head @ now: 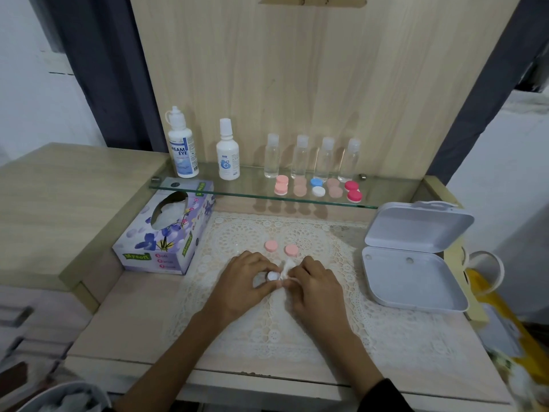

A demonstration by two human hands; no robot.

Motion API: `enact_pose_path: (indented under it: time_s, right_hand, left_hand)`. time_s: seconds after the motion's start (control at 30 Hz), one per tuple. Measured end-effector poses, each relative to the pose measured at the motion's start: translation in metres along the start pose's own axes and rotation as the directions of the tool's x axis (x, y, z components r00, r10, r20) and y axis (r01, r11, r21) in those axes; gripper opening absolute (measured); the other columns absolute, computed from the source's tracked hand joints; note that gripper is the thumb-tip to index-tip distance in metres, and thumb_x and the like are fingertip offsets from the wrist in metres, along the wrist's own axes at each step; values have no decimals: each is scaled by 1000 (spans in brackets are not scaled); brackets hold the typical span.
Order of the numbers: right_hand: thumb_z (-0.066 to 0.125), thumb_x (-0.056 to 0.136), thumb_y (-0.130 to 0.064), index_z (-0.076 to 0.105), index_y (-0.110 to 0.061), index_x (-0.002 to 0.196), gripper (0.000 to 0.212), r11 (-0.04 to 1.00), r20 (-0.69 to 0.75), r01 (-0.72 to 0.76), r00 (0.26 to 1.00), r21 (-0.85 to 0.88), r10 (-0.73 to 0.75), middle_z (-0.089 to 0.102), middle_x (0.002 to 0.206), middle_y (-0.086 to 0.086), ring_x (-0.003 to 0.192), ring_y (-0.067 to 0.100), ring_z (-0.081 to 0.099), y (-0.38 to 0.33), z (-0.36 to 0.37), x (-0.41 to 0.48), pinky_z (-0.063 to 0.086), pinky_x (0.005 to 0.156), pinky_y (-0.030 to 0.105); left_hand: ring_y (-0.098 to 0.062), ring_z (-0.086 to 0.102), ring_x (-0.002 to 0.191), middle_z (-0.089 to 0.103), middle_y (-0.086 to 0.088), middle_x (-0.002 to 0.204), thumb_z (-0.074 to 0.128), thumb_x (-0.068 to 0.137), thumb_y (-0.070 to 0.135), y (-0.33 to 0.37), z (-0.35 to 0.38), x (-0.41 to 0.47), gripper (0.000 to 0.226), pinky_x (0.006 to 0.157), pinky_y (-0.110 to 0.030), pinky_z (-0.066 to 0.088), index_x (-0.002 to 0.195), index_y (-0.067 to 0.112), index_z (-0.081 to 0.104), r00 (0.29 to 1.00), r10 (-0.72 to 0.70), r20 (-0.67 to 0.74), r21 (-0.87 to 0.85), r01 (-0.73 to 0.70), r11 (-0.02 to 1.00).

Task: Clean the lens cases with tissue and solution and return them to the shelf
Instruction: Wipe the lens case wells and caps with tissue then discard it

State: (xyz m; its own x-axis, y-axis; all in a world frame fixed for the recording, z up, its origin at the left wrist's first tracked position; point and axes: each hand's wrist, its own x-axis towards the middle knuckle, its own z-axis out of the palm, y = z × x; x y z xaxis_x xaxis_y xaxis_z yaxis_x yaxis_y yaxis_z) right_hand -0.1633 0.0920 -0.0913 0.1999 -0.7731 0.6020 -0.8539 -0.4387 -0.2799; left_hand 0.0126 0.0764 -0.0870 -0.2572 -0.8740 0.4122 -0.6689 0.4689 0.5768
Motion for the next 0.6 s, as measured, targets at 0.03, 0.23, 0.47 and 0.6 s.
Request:
enact_pose_path:
  time_s: [0.03, 0.23, 0.47, 0.6]
  right_hand:
    - [64, 75, -19, 64, -14, 76, 5, 1000, -4, 11, 1000, -14, -11, 53, 78, -3, 63, 16, 49, 0, 1, 1, 34, 58, 25]
    - [65, 74, -12, 56, -17, 80, 12, 1000, 87, -1, 996, -25, 3, 51, 82, -4, 71, 16, 47, 4, 8, 0, 31, 64, 27]
    - [47, 83, -18, 56, -20, 84, 10, 978, 174, -143, 978, 149, 116, 49, 87, -8, 76, 14, 46, 4, 5, 0, 27, 68, 26]
    - [54, 90, -15, 57, -21, 79, 13, 810, 137, -306, 952, 500, 275, 49, 85, -8, 76, 8, 50, 2, -6, 3, 38, 64, 26]
  left_hand:
    - [-4, 54, 92, 64, 16, 93, 56, 78, 56, 0, 0, 0, 37, 83, -33, 44, 96, 28, 71, 1000, 3, -1, 1, -3, 1000]
    - [-6, 54, 91, 64, 14, 93, 54, 80, 57, 0, 1, -1, 40, 82, -31, 44, 97, 25, 71, 1000, 22, -7, 23, -22, 999]
    - [-6, 52, 92, 64, 13, 96, 52, 82, 54, -1, 1, -1, 39, 82, -31, 42, 100, 24, 70, 999, 39, 21, 69, -41, 997]
    - [-7, 51, 92, 64, 12, 96, 51, 82, 54, -4, 1, -1, 40, 82, -31, 41, 102, 24, 70, 998, 45, 38, 64, -47, 997]
